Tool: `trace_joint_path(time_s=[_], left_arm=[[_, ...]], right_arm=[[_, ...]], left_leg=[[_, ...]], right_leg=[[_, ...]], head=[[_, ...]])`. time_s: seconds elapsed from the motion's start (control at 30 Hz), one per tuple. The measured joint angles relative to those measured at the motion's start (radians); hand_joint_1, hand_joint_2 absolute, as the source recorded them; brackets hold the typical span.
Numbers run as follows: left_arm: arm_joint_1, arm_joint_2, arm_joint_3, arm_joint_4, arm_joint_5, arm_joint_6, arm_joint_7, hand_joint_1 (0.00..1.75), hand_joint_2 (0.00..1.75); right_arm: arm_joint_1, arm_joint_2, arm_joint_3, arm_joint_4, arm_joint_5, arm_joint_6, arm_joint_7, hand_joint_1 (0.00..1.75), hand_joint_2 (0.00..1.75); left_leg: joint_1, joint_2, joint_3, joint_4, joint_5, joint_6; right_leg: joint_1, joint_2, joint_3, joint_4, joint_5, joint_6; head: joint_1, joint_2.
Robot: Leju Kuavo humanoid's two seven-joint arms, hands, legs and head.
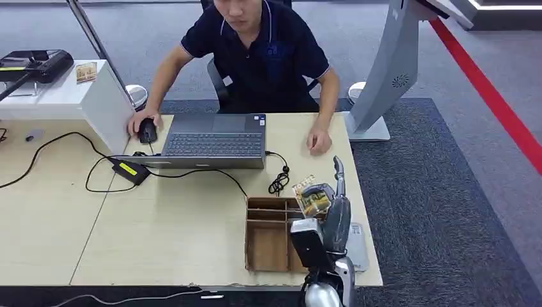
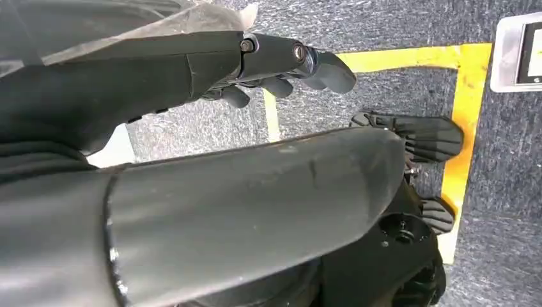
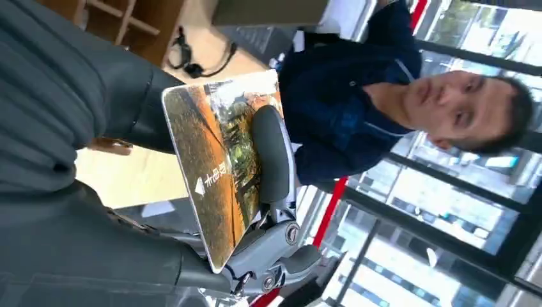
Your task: Pass the card to the sensor for recognition and then transmit it.
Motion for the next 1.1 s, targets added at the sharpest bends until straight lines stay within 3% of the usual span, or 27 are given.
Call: trace_joint_path(time_s=[0.6,1.1], left_arm=[[0.0,0.0,-0.001,0.0,-0.006,0.0,0.0,0.0,0.0],[-0.001,0.0,-0.017,0.0,-0.018,-0.006,0.0,0.0,0.0]], right_arm=[[-0.031,-0.009,0.124,-0.028,-0.02,0.001,-0.009,1.75,1.75],[-0.033,-0.006,0.113,-0.012,-0.003,0.001,-0.03,1.75,1.75]], left_leg=[[0.0,0.0,0.0,0.0,0.0,0.0],[0.0,0.0,0.0,0.0,0.0,0.0]], right_leg=[[0.0,0.0,0.0,0.0,0.0,0.0],[0.0,0.0,0.0,0.0,0.0,0.0]], head=[[0.0,0.0],[0.0,0.0]])
